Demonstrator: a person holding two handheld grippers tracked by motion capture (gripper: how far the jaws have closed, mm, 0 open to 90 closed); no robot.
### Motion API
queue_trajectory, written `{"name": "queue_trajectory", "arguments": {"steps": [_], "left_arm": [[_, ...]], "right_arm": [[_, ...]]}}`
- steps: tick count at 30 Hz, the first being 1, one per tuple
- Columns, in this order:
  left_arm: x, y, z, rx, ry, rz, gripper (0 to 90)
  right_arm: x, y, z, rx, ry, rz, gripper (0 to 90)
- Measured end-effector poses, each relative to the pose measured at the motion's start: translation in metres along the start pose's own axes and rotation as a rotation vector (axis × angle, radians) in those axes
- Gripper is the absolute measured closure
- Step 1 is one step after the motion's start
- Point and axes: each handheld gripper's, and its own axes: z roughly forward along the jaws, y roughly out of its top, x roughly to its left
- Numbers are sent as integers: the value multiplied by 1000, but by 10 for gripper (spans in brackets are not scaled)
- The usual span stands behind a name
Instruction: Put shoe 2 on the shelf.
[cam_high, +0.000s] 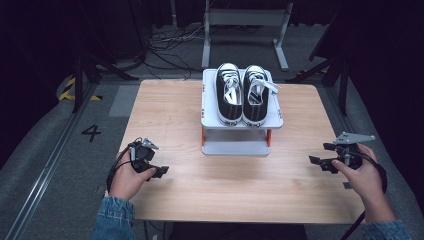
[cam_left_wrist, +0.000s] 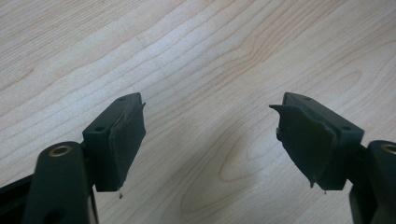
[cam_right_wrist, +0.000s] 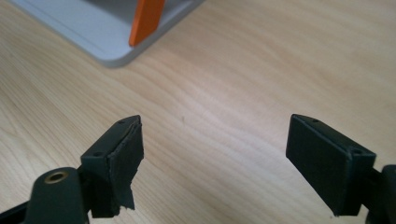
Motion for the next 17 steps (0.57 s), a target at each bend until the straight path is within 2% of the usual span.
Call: {"name": "queue_trajectory", "arguments": {"steps": [3,7,8,10,13,17], "left_arm": [[1,-1,1,-7,0,-3,223],[2,-2,4,-4,1,7,201],[2,-2,4,-4,1,7,201],[2,-3,6,-5,4,-2,201],[3,-4,8,-1,12,4,200],[3,-5,9,-1,13,0,200]], "right_arm": [[1,-12,14,40,-20,-26,192],[1,-20,28,104,-26,-29,170],[1,-20,28,104,-26,-29,170],[-2,-24,39,97,-38,0,170],[-1,-29,48,92,-66,-3,148],[0,-31,51,56,-66,11,156]]}}
